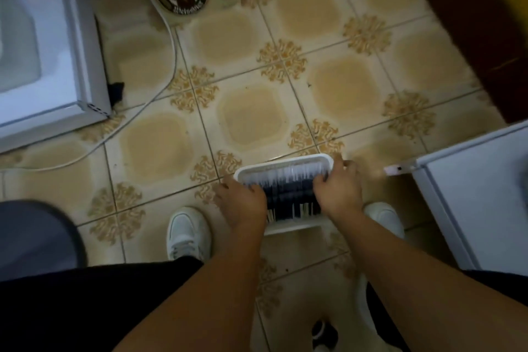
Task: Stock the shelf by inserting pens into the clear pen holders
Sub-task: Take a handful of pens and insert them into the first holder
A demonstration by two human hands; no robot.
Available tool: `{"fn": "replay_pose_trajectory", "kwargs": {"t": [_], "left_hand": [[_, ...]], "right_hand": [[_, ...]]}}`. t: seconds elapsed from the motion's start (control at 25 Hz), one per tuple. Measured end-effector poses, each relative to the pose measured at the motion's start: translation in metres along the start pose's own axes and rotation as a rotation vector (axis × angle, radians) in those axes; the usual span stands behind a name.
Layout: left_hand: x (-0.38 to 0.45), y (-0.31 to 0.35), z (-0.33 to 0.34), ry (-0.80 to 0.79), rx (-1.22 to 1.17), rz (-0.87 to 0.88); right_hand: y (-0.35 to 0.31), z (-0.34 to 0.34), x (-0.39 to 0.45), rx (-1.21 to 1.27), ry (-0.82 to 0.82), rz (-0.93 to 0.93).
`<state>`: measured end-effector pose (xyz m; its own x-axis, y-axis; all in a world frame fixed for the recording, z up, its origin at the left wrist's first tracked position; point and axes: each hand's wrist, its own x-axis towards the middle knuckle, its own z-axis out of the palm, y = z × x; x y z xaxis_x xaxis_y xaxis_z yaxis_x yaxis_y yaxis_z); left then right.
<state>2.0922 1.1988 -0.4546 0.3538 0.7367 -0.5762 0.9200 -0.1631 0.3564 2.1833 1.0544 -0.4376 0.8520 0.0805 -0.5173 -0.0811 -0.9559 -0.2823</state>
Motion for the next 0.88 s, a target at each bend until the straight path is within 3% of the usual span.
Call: {"fn": "replay_pose_trajectory", "kwargs": {"t": [0.12,0.2,0.32,0.6,0.76,0.88], "left_hand": [[-0.027,0.009,-0.022,-0.198,-0.086,0.101],[-0.033,0.003,-0.019,-0.371,-0.08,0.041],[-0.025,-0.006,0.002,-0.464,-0.117,-0.06],[0.01,-0.008,0.041,-0.395,-0.22,-0.272],[0.016,-0.018,0.057,-0.383,-0.209,-0.207],[0.017,-0.022,0.064,-0.361,-0.03,-0.146]], "right_hand": [[-0.01,-0.022,-0.033,0.078,-0.092,-0.065],[-0.012,-0.024,-0.049,0.092,-0.23,-0.058],[-0.01,-0.002,-0.05,0.091,-0.338,-0.047],[-0.024,0.058,-0.006,0.319,-0.508,0.091],[-0.027,0.077,0.01,0.417,-0.567,0.193],[-0.026,0.082,0.012,0.465,-0.545,0.172]]}}
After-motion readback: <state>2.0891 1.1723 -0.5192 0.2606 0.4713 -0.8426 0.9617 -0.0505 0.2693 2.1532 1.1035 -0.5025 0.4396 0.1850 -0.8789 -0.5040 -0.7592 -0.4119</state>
